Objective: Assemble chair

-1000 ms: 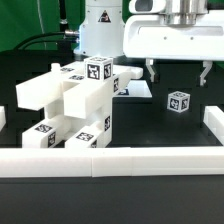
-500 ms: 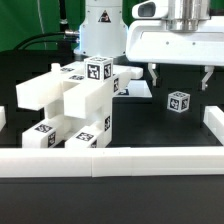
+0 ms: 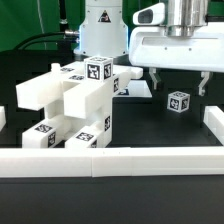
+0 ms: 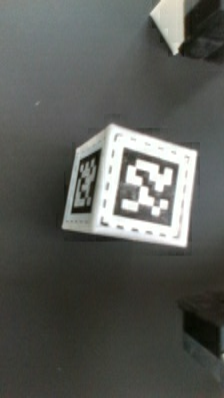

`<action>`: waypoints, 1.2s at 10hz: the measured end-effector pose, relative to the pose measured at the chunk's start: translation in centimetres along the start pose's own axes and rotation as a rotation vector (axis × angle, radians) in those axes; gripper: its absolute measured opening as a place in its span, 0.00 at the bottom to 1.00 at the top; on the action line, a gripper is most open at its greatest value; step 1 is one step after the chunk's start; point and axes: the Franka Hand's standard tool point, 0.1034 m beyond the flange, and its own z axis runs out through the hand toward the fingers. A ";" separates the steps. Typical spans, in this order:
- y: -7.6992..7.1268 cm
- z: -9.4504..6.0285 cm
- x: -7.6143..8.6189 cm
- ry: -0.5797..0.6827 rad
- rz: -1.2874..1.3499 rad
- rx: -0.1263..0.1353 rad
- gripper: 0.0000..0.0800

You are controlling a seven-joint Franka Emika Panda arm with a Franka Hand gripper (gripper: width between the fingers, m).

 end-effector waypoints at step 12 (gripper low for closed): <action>0.4 0.7 -0.9 -0.029 -0.053 -0.025 0.35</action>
Offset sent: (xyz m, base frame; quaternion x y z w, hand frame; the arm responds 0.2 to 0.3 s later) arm -0.0057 0.0027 -0.0178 -0.0167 -0.0023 0.0166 0.9997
